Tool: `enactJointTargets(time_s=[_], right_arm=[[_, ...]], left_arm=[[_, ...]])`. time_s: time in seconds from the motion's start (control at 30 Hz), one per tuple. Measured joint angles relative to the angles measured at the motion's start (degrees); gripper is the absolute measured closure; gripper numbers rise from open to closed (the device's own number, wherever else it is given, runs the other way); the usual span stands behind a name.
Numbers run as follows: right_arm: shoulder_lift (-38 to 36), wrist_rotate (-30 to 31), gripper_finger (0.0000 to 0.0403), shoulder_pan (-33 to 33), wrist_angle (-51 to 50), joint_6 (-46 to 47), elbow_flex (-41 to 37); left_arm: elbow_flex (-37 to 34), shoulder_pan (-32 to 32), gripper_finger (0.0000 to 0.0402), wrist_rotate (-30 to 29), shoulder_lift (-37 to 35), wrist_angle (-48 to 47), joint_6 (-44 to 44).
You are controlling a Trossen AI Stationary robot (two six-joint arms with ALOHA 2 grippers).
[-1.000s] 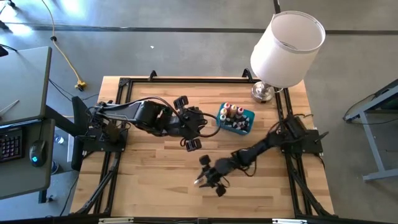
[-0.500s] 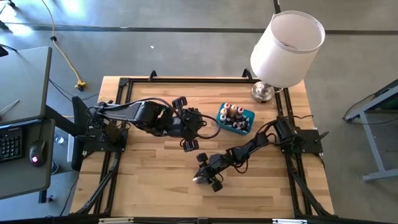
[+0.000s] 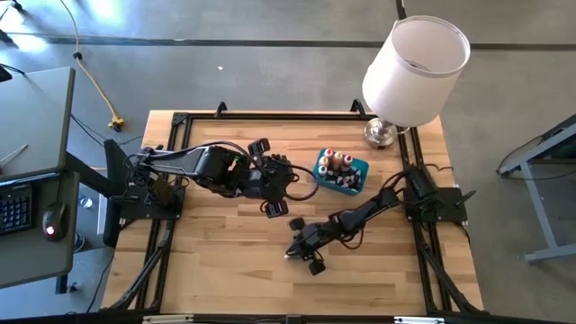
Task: Pick & Place food coloring
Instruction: Put the small purple food coloring bottle into the blue bin
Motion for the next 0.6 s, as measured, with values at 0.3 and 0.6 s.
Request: enactJointTargets(time_s=[0.3, 0.6], right_arm=[[-23.4, 25.6, 0.0329, 0.0, -44.9, 7.6, 0.0], [-43.6, 44.5, 0.0319, -5.6, -74.7, 32.8, -4.9]], left_arm=[[0.0, 0.0, 0.0247, -0.1, 0.0, -1.6, 0.0], [0.0, 0.0, 0.0247, -0.1, 0.0, -3.2, 0.0]])
